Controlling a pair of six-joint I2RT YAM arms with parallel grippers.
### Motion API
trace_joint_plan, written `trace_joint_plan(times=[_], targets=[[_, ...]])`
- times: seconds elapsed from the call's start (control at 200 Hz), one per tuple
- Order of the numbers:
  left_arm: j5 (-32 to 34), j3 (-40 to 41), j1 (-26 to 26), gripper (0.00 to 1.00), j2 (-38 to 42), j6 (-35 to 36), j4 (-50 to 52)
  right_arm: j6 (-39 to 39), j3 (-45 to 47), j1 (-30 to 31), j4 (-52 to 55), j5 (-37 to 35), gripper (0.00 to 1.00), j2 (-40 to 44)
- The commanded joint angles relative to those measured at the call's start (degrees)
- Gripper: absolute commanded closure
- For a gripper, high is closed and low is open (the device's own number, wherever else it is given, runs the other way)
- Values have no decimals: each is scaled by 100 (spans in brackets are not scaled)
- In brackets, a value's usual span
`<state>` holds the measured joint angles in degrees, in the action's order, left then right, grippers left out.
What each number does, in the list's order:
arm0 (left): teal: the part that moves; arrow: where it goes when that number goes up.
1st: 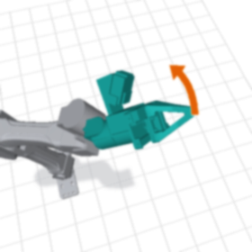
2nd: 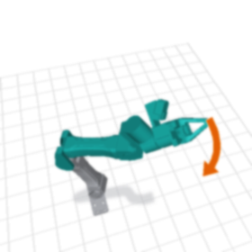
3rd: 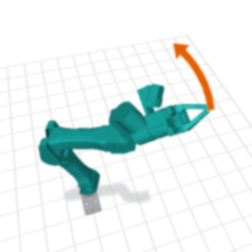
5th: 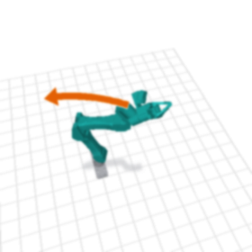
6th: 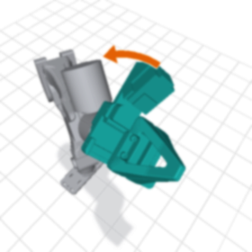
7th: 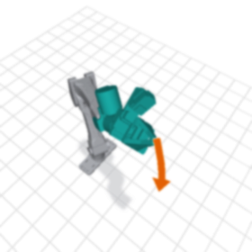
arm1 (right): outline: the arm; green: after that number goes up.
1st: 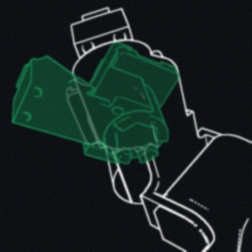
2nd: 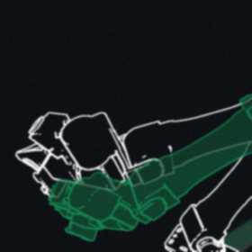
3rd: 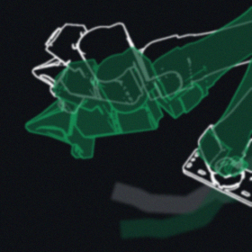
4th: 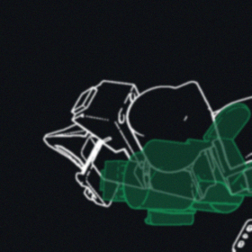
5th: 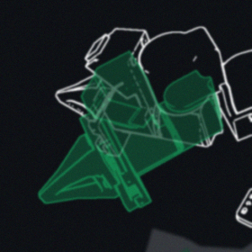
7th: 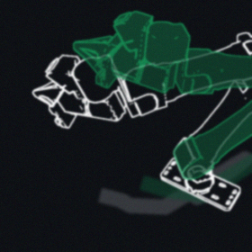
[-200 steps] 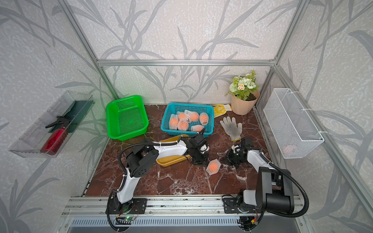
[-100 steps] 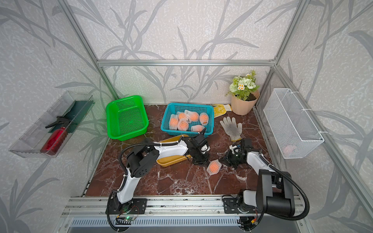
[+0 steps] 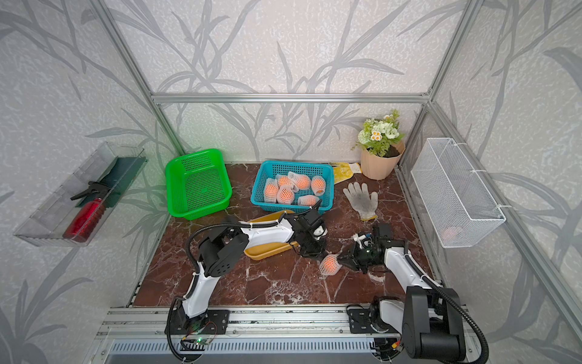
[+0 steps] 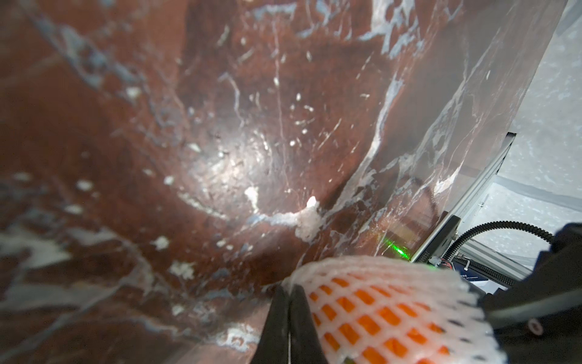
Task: Remove foam nets from oranges
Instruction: Remove the foam net from the orange.
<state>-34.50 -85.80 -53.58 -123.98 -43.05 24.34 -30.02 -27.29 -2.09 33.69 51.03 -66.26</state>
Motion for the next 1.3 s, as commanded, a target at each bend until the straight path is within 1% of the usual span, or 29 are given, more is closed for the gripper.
trace_joint_plan(times=[0.0, 0.135, 0.41, 0.51, 0.525, 0.555, 0.665, 0.765, 0.86, 1.255, 1.295], targets=[[114, -148, -36, 100, -121, 73, 152, -161, 186, 191, 129, 63, 74, 169], [112, -148, -47, 100, -130, 60, 163, -307, 302, 385, 92, -111, 71, 192], [111, -105, -82, 100, -119, 60, 154, -530, 329, 704, 76, -559, 69, 170], [102, -104, -97, 100, -125, 52, 124, -616, 346, 842, -36, -686, 65, 166], [102, -104, -99, 100, -127, 51, 124, -786, 347, 878, -58, -712, 65, 173], [98, -104, -100, 100, -127, 51, 115, -879, 355, 950, -145, -757, 62, 175], [97, -90, -126, 100, -126, 27, 99, -1173, 365, 1211, -383, -890, 56, 184], [81, -78, -150, 100, -126, 9, 81, -1217, 380, 1285, -407, -1012, 50, 175], [71, -82, -170, 100, -135, -2, 61, -1247, 421, 1312, -406, -1145, 46, 168], [49, -88, -214, 100, -160, -52, 23, -1737, 597, 1662, -947, -1552, 40, 107], [42, -101, -223, 100, -161, -55, 21, -1787, 611, 1699, -1014, -1566, 38, 113]])
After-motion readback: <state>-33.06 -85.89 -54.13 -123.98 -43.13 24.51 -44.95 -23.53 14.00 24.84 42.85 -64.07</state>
